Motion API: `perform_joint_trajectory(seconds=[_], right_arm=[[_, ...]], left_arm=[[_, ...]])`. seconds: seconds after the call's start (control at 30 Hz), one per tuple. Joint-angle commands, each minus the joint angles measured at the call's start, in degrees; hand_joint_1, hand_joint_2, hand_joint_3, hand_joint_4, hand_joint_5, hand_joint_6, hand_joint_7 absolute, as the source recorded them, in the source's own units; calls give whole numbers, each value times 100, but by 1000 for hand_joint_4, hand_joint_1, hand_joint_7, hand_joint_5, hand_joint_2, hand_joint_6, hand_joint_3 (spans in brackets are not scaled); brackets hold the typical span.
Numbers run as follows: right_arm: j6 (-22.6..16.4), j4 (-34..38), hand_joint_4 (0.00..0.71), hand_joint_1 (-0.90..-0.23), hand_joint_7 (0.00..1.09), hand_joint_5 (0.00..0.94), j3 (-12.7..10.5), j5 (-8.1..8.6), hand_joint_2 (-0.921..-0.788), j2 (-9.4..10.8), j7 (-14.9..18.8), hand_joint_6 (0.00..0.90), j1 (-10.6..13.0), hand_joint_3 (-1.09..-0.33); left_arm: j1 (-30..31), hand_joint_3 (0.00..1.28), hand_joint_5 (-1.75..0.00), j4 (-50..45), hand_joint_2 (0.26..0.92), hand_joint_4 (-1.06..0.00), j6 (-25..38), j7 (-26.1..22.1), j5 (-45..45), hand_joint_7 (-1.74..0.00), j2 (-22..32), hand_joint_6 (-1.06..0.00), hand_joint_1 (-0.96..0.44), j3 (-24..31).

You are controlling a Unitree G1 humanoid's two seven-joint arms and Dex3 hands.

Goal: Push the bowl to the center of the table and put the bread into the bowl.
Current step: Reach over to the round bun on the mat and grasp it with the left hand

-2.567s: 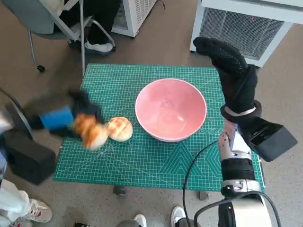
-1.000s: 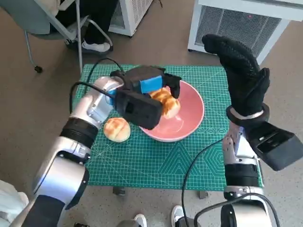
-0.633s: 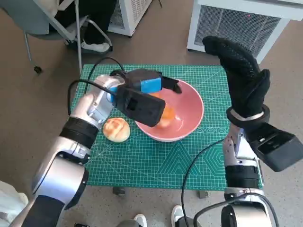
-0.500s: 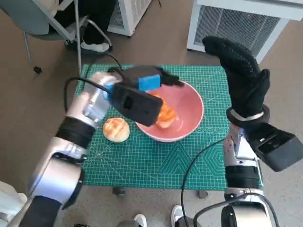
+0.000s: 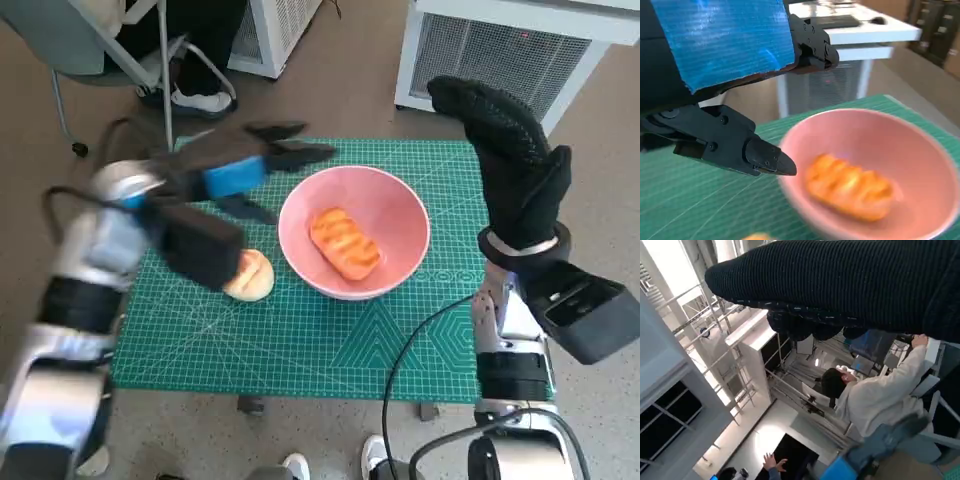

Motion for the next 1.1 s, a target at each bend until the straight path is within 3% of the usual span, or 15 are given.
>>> perform_joint_trajectory(seconds=[0.03,0.53,1.1], right_arm=[[80,5,232,-542,588,0,6,-36,-921,-36,-36,-1,139,-864],[35,275,238,-562,593,3,7,31,-921,-18,74,-1,26,-842],[37,329,242,-566,599,6,-6,88,-921,-53,215,-1,-11,-828]], left_arm=[[373,1,-25,-314,834,-218,143,-177,-246,-56,285,-329,-311,201],[1246,0,-17,-701,830,-260,533,-63,-167,-69,629,-362,-279,406],[1331,0,-13,-114,828,-290,792,222,256,-76,271,-395,-266,-9]])
